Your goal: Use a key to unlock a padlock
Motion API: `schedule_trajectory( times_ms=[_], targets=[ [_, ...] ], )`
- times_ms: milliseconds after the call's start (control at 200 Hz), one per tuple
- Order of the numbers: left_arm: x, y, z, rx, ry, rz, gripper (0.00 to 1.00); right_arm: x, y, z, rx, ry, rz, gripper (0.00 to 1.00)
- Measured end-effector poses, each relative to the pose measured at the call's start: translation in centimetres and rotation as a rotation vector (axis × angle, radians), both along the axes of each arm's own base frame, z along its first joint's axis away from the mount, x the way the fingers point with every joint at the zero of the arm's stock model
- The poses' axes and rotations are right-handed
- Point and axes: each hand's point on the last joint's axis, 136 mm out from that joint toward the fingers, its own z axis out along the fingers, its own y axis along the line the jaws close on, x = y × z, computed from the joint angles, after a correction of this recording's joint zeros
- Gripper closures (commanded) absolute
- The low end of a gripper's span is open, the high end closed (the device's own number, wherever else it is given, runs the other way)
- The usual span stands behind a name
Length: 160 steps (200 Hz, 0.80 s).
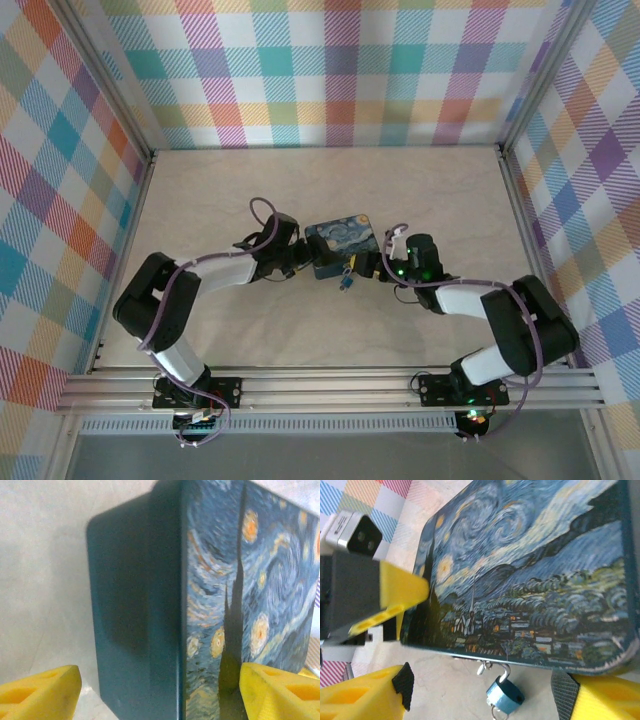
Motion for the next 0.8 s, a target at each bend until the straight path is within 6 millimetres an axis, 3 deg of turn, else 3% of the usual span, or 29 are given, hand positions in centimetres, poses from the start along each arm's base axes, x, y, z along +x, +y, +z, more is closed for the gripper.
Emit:
schedule_trajectory(
  times_ms=[240,470,645,800],
  targets=[
    [-1.5,0.7,0.2,0.017,0.012,0.012,0.17,0.4,0.3,0.3,0.009,-0.046,0.046,0.16],
    [-2.5,2.0,1.3,0.079,0.017,0.011,0.16,-0.8,-0.1,1.8,0.017,-0.105,0.065,0.13],
    [-2.7,2.2,4.5,0.052,-0.054,0.006,0.18,-1.8,-0.3,1.6,0.021,-0.100,0.081,0.13],
    [-2.2,0.6,8.0,-0.006,-0.122,-0.023,0.21,-2.1,0.1,1.3,0.028,-0.092,0.101,0.15]
  ],
)
